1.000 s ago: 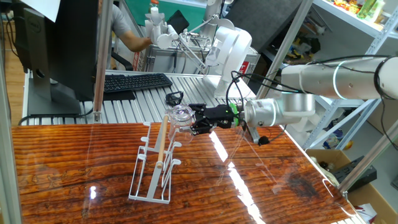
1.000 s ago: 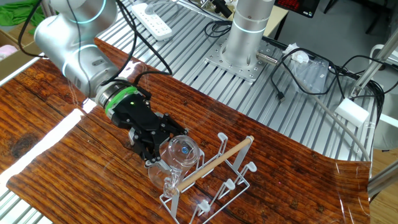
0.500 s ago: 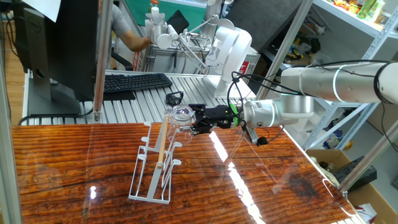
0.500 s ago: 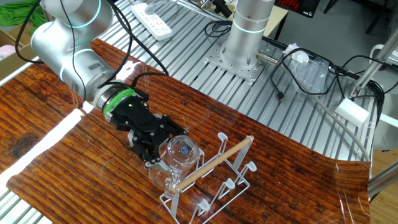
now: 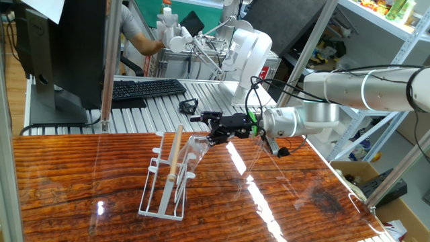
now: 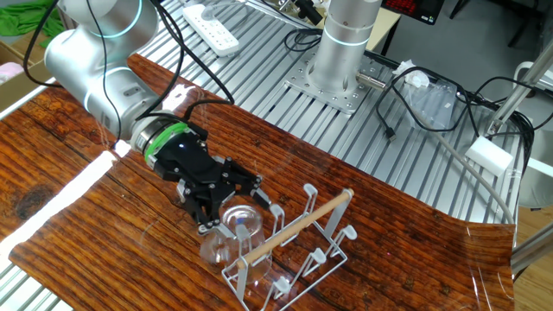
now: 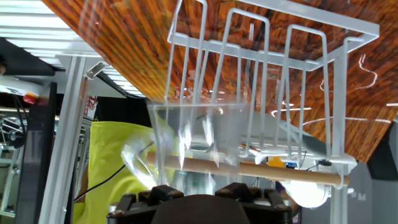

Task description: Put the cup on the cup rack

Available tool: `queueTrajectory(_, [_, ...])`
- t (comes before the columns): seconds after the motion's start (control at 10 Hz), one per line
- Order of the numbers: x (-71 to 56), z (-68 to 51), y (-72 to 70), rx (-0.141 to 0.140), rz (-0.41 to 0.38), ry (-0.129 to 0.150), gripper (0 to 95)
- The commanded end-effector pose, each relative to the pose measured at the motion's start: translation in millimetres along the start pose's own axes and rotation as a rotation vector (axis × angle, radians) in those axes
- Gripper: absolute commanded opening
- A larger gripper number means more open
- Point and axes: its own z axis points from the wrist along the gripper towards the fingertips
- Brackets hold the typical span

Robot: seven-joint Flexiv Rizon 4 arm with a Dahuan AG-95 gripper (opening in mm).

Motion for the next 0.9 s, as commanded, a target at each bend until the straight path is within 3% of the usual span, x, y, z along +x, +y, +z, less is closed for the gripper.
queueTrajectory(0.1, [-0.6,-0.2,0.7,0.000,-0.003,-0.002,95.0])
queueTrajectory(0.7, [0.3,-0.7,1.0,0.007,-0.010,-0.012,95.0])
queueTrajectory(0.9, [-3.7,-3.5,7.9,0.037,-0.042,-0.040,95.0])
